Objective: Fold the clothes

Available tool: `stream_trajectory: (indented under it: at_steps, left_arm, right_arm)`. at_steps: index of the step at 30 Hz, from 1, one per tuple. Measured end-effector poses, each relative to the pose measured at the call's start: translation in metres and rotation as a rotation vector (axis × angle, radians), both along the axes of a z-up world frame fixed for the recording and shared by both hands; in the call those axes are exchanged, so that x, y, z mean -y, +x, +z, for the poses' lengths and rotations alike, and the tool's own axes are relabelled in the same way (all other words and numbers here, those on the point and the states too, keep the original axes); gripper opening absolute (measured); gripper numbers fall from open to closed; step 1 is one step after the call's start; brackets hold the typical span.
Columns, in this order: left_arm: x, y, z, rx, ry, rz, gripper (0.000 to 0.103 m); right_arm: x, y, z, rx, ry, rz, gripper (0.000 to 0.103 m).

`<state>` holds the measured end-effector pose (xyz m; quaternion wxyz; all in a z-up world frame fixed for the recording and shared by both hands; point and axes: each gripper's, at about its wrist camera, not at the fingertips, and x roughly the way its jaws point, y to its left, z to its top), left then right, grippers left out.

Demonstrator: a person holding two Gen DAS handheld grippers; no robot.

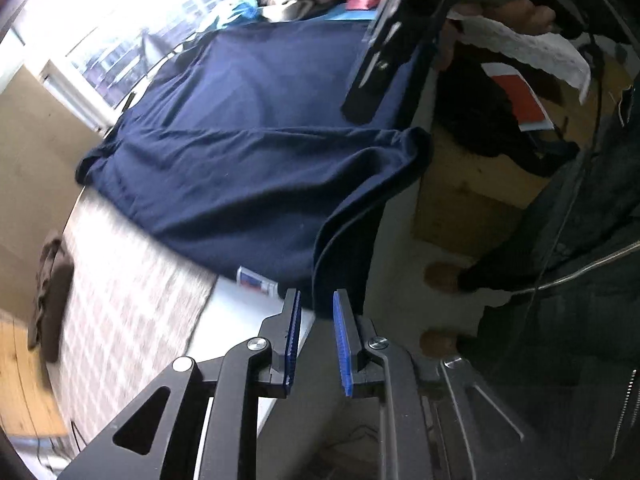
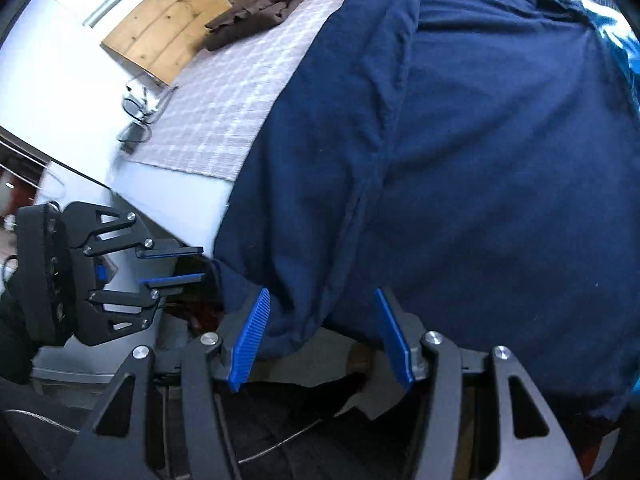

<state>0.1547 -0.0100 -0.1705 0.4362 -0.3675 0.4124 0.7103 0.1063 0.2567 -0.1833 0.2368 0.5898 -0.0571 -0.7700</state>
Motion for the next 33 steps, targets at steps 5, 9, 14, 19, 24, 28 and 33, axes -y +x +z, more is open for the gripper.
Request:
stream_trajectory:
  at_steps: [5,9,14,19,24,28,33]
  left_arm:
    - [-0.001,0.003,-0.010,0.000,0.015,-0.013,0.006]
    - [0.004,0.011,-0.009,-0.012,0.038,0.030,0.003]
    - [0.010,0.019,0.022,-0.003,0.112,0.187,0.002]
    - [0.012,0.023,0.046,0.070,0.190,0.433,0.002]
    - [0.015,0.034,-0.022,0.145,0.003,0.493,0.000]
    - [0.034,0.043,-0.029,0.207,0.005,0.479,0.000]
    - [0.043,0.024,-0.021,0.111,0.020,0.487,0.004]
  right_arm:
    - [0.009,0.000,-0.011,-0.010,0.080,0.009,0.054]
    - [0.009,-0.001,-0.018,-0.011,0.093,0.011,0.029]
    - [0.000,-0.004,-0.010,0.003,0.020,0.001,0.004]
    - [-0.011,-0.004,0.019,-0.059,-0.036,-0.017,0.004]
    - [-0.011,0.006,-0.005,-0.010,0.118,-0.012,0.008]
    - [-0.028,0.019,-0.007,0.030,0.040,-0.082,0.023]
    - [-0.016,0.027,-0.021,0.073,-0.121,-0.080,0.040]
